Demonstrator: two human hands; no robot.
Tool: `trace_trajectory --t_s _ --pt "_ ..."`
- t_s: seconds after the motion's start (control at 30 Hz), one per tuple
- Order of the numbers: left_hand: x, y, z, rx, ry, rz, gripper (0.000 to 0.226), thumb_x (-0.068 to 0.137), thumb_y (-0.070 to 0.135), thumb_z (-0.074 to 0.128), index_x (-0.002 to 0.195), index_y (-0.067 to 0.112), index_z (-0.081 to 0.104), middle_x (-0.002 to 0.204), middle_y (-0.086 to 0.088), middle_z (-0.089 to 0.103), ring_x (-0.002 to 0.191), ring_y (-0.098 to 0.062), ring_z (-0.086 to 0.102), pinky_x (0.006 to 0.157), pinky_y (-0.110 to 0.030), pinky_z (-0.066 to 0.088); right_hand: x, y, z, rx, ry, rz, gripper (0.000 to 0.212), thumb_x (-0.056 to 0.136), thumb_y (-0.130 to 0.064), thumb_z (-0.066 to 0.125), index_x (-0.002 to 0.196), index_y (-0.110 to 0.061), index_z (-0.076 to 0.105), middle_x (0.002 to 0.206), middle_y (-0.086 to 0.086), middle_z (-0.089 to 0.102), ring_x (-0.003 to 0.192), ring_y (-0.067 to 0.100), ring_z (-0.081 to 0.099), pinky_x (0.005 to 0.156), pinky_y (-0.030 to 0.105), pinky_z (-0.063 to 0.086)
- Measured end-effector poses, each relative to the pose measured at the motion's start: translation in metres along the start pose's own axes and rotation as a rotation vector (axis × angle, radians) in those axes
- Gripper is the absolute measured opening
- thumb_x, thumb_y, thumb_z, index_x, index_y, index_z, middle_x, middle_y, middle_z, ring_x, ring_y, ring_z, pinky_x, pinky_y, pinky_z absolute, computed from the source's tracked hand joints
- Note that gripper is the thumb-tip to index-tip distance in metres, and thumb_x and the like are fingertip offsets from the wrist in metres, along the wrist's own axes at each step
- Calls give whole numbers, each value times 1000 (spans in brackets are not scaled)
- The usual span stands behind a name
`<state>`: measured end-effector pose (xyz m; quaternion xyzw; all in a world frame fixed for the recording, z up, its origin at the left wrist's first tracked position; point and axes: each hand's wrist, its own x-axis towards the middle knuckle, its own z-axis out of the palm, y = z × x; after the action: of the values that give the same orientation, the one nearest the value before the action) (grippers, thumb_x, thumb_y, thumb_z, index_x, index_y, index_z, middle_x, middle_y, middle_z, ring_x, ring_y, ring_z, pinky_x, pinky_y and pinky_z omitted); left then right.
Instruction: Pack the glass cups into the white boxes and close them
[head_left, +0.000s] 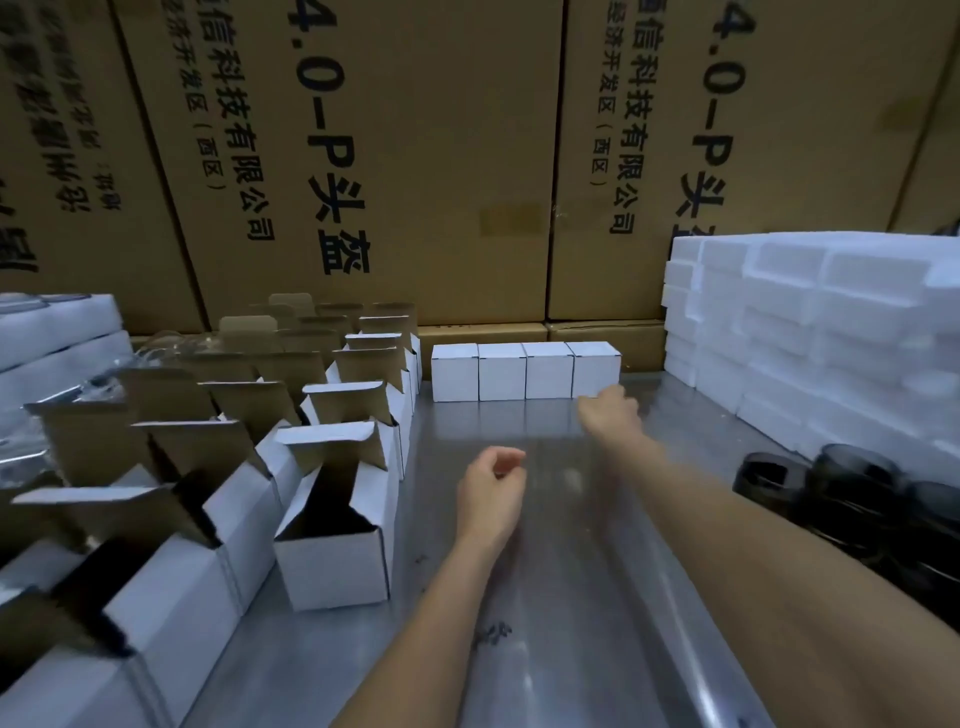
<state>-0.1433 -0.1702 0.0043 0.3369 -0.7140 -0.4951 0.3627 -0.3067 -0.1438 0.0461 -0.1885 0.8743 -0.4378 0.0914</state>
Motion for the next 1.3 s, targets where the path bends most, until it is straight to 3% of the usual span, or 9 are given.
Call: trace_trajectory --t_s 0.1,0.17,0.3,0.47,0.67,0.77,0.93,1.1,1.3 --pt "-41 4 -11 26 -38 12 24 87 -1 51 98 11 68 97 -2 67 92 -16 61 84 -25 47 -59 3 -8 -5 -55 -56 29 89 -17 44 114 -9 56 129 22 54 118 37 52 94 36 43" --pt "-68 8 -18 25 -31 23 25 87 -1 50 93 16 67 93 1 66 90 -15 60 84 -27 47 -100 8 -10 26 -72 -62 16 87 -17 45 101 -18 53 124 21 59 114 35 55 91 34 44" --pt "-113 12 -29 -2 -60 62 28 86 -4 48 88 17 65 88 3 66 85 -11 59 77 -22 44 -173 24 -7 109 -29 -53 31 91 -19 47 120 -17 57 131 8 55 124 28 47 96 32 39" --pt "-147 11 -43 34 -55 101 26 83 -4 53 76 18 64 76 2 66 74 -13 59 69 -22 44 -239 47 -8 -1 33 -224 30 95 -18 41 122 -17 54 131 7 51 124 27 43 99 35 36" --pt "-156 3 -52 80 -115 188 30 80 -7 51 71 19 64 73 2 67 72 -15 60 73 -30 47 -250 62 -12 -137 75 -346 31 96 -21 39 123 -16 54 132 5 49 125 24 38 97 34 36" --pt "-154 3 -51 67 -119 208 36 82 -9 50 72 23 64 75 8 66 74 -9 60 71 -21 45 -241 62 -19 -294 146 -342 35 91 -22 44 124 -14 52 135 7 45 128 26 34 98 35 36" --pt "-149 0 -51 25 -98 172 37 86 -5 51 72 27 65 80 11 66 78 -3 60 67 -8 42 -197 50 -56 -632 175 -95 56 89 -39 50 136 -9 43 147 17 28 138 34 20 114 45 18" --pt "-148 0 -51 42 -88 163 36 86 -3 50 72 26 65 80 13 66 77 1 58 64 -4 40 -166 59 -94 -805 170 160 66 91 -42 44 147 -11 29 155 26 8 141 45 12 116 50 4" --pt "-148 1 -50 50 -86 165 35 86 -2 50 72 25 65 78 14 65 72 4 56 62 -4 40 -168 61 -99 -845 102 184 60 90 -39 45 142 -11 36 148 18 32 139 37 24 116 49 4"
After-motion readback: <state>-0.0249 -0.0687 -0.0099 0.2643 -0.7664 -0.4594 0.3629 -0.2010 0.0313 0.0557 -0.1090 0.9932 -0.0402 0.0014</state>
